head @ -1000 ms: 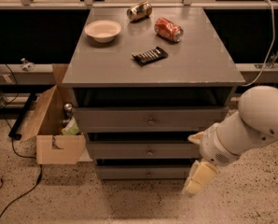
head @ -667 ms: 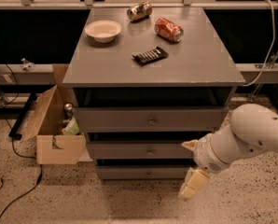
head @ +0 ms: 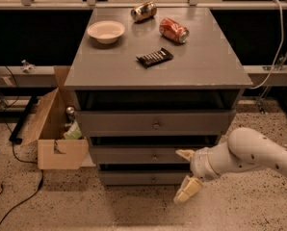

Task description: Open middle drawer

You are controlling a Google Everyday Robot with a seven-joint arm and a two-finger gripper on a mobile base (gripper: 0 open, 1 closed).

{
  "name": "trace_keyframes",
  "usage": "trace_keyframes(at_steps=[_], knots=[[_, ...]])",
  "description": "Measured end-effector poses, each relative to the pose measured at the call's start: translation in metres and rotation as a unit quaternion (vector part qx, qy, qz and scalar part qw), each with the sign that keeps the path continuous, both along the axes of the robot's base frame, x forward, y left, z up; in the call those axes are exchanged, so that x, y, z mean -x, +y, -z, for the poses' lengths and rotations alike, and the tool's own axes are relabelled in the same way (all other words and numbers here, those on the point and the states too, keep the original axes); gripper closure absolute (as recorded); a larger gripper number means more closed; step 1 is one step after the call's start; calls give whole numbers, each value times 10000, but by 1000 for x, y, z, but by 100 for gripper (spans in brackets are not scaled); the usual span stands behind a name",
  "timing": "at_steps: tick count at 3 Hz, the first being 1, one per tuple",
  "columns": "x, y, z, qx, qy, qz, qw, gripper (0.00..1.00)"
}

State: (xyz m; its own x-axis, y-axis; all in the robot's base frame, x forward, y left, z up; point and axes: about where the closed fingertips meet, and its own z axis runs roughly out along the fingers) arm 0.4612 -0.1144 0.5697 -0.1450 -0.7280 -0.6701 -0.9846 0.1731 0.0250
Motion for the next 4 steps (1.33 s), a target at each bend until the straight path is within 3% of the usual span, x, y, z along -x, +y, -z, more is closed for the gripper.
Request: trace_keyframes(at_steps=[1, 2, 3, 4], knots=[[0, 0, 0, 1, -2, 0, 10000, 0], [-15, -6, 15, 291, -214, -22, 9993, 0], [-40, -26, 33, 659, -554, -28, 9963, 0], [-69, -51, 57, 922, -653, 8, 9936, 0]])
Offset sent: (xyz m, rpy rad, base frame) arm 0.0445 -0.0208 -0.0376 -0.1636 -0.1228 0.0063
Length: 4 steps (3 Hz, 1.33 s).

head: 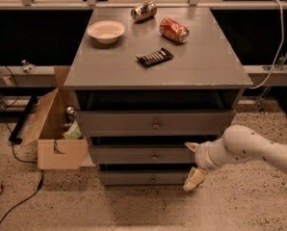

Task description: Open middle drawer

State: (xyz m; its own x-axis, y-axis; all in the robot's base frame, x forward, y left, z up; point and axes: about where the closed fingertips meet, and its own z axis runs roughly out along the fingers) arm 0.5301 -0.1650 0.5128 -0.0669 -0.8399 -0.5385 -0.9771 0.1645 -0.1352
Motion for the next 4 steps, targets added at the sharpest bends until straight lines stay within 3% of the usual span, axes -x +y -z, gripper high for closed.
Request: trace_keyframes(at_steps=[2, 4], knots=[[-4, 4, 9, 15, -55, -140, 9999, 0], [-35, 16, 57, 31, -408, -818, 9958, 0]])
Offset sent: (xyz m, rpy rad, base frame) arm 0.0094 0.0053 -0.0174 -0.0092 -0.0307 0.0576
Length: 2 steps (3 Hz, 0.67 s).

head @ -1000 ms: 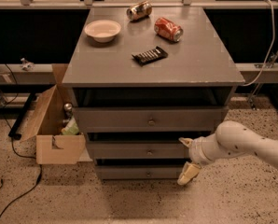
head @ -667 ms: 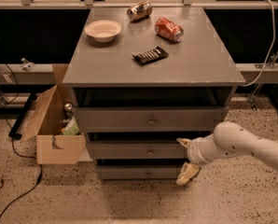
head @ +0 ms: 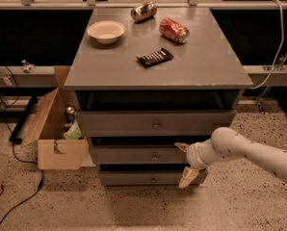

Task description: Open middle drawer

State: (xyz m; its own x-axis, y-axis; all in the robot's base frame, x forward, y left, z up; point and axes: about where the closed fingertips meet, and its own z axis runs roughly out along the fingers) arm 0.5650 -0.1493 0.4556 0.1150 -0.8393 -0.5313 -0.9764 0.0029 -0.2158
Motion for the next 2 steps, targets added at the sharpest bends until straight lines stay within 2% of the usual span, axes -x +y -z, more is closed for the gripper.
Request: trace_keyframes(at_steps=[2], knots=[[-34, 6, 26, 298, -440, -179, 9984, 0]])
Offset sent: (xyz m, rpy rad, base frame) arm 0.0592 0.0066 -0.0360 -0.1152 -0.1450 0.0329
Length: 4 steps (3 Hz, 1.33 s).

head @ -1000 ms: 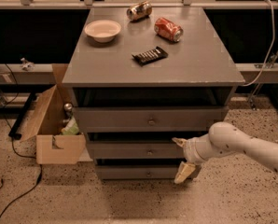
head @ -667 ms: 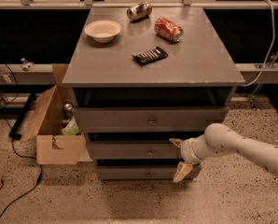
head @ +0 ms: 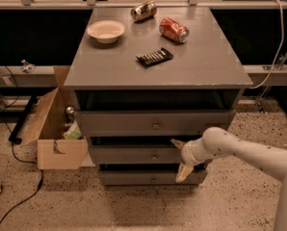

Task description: Open middle drawer

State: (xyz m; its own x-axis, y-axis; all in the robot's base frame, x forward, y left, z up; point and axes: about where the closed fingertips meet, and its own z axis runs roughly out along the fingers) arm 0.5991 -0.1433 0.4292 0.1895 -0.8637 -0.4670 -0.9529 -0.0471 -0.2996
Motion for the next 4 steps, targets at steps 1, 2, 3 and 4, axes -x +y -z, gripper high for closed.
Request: trace_keyframes(at_steps=[1, 2, 3, 4], knots=[[-18, 4, 11, 270, -148, 41, 9995, 0], [-35, 8, 19, 515, -220, 82, 9984, 0], [-44, 3, 28, 721, -167, 141, 9972, 26], [-29, -17, 31, 893, -30, 313, 9955, 50]])
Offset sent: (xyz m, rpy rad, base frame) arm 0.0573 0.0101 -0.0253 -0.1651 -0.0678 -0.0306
